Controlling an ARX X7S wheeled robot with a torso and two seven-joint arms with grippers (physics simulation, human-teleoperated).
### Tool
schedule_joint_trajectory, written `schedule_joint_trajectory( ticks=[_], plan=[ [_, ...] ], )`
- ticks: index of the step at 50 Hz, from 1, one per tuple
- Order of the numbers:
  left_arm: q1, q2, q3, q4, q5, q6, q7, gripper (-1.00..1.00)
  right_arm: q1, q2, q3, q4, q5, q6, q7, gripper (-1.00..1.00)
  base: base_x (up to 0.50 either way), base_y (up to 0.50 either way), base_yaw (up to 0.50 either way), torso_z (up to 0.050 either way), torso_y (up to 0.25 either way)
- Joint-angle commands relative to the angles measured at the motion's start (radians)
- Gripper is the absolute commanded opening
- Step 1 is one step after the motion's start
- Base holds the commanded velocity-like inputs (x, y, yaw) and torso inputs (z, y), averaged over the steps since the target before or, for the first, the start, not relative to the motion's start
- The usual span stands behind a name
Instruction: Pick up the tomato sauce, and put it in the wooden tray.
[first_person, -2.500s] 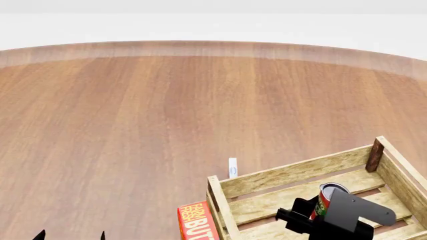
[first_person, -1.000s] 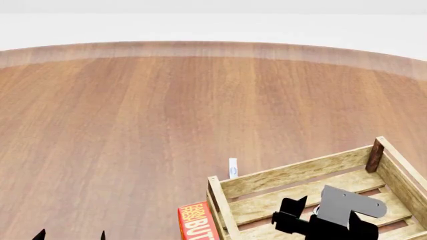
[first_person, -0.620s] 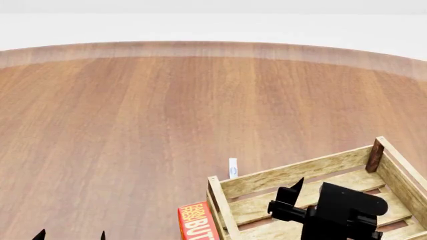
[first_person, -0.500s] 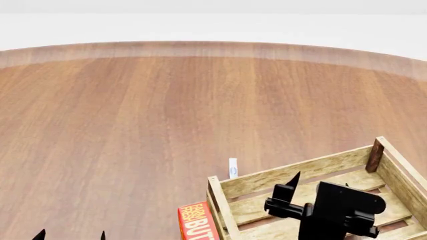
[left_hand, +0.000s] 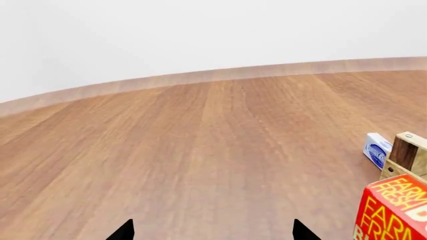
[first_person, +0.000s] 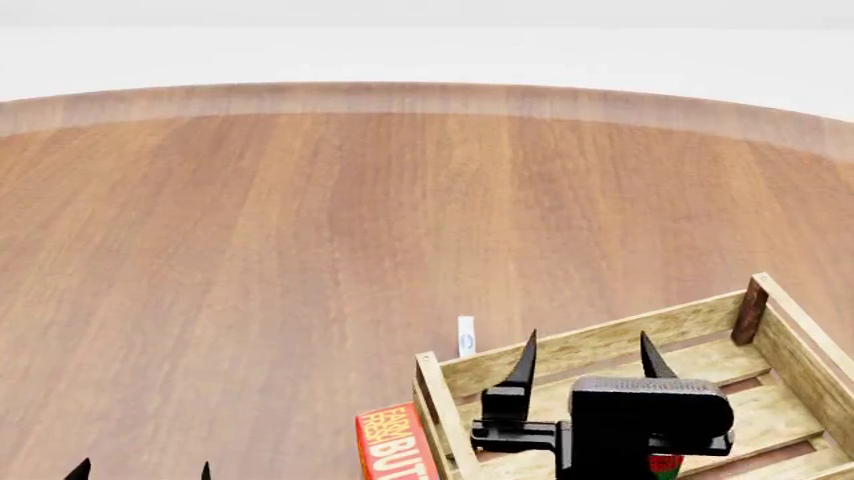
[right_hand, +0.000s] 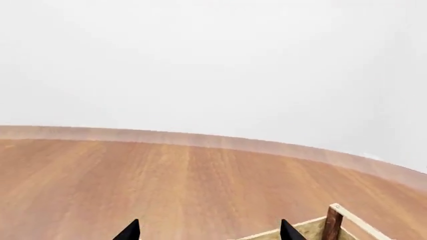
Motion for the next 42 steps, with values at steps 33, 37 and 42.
schedule_joint_trajectory(
  ticks=[33, 37, 42],
  plan=[
    [0.008, -0.006, 0.000, 0.010, -0.021, 0.028, 0.012, 1.00, -0.395, 0.093, -0.231, -0.903, -0.102, 0.256, -0.007, 1.00, 0.00, 0.00, 0.00, 0.000, 0.000],
    [0.009, -0.007, 0.002, 0.014, -0.022, 0.025, 0.009, 1.00, -0.423, 0.104, -0.261, -0.956, -0.127, 0.253, -0.007, 1.00, 0.00, 0.00, 0.00, 0.000, 0.000],
    [0.008, -0.008, 0.003, 0.012, -0.024, 0.028, 0.009, 1.00, -0.439, 0.114, -0.277, -0.991, -0.141, 0.255, -0.004, 1.00, 0.00, 0.00, 0.00, 0.000, 0.000]
  ],
)
